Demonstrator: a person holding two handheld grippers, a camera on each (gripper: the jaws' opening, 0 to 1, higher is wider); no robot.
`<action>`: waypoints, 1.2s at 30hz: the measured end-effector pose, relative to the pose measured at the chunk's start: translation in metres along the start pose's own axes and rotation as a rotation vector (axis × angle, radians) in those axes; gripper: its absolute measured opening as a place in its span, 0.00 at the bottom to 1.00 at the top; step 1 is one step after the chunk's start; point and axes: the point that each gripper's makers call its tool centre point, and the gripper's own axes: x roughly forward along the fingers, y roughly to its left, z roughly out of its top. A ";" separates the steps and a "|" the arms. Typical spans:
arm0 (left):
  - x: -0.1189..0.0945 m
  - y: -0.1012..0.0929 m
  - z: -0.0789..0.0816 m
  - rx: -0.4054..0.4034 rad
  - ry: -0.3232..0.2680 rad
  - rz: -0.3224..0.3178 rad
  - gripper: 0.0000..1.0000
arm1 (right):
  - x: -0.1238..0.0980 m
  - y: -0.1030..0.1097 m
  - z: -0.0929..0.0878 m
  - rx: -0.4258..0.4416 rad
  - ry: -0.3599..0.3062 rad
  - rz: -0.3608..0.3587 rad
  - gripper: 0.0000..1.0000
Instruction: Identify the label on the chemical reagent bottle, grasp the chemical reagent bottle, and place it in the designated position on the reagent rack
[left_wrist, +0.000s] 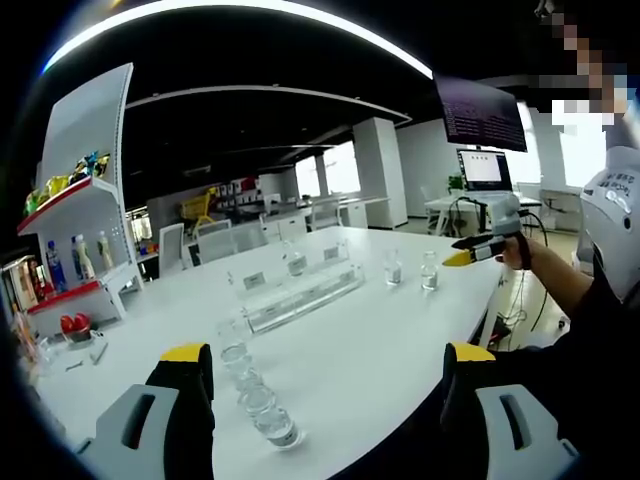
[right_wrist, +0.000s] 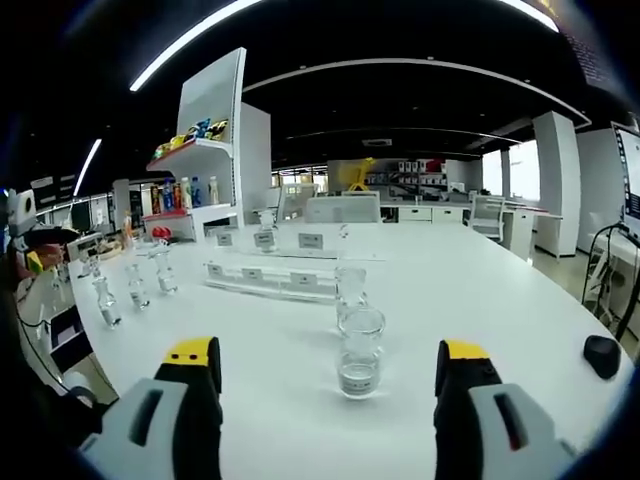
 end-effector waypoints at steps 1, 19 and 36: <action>0.000 0.000 0.000 0.000 0.000 0.000 0.95 | 0.001 0.000 0.000 -0.001 0.001 0.001 0.84; -0.003 0.001 0.001 -0.001 -0.011 -0.001 0.95 | 0.024 0.000 -0.011 -0.001 0.029 -0.003 0.82; -0.004 0.003 0.002 0.000 -0.009 0.005 0.95 | 0.044 -0.001 -0.016 -0.025 0.010 0.012 0.71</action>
